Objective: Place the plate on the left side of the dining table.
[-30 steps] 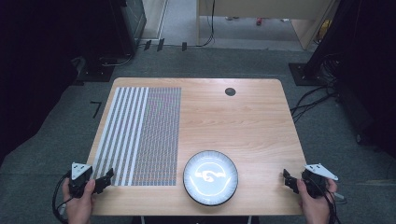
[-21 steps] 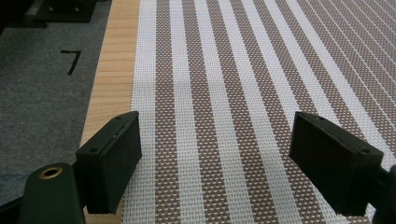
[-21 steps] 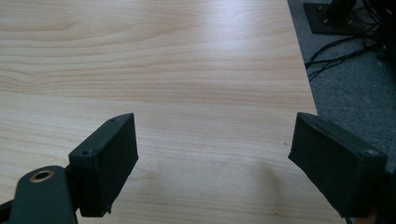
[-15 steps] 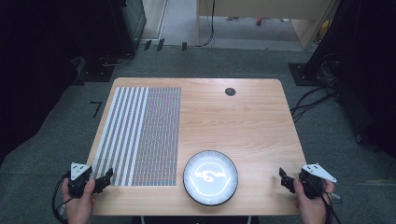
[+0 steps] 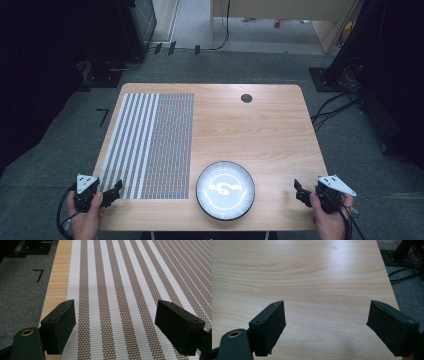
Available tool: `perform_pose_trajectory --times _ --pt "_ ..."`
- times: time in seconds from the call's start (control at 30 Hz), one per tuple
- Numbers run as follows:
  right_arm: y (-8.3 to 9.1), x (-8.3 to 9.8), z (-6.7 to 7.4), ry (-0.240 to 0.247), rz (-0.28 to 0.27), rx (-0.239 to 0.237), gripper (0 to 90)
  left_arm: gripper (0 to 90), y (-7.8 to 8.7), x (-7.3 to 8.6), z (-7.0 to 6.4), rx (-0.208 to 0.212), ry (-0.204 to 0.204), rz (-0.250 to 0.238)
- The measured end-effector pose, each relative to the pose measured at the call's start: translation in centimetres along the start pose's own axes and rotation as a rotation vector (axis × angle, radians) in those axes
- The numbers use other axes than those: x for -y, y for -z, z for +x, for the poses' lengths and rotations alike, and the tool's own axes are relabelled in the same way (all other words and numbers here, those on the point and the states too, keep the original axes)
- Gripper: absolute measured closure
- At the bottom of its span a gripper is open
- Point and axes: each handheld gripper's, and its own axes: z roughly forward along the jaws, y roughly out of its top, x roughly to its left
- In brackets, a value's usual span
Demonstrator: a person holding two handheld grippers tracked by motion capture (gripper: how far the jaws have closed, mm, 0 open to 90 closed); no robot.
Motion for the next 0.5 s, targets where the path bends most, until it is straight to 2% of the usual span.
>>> perform_pose_trajectory --times 0.5 --pt "0.5 -0.5 2.2 0.005 -0.023 -0.049 14.7 16.9 0.3 -0.3 -1.4 0.03 -0.03 -0.014"
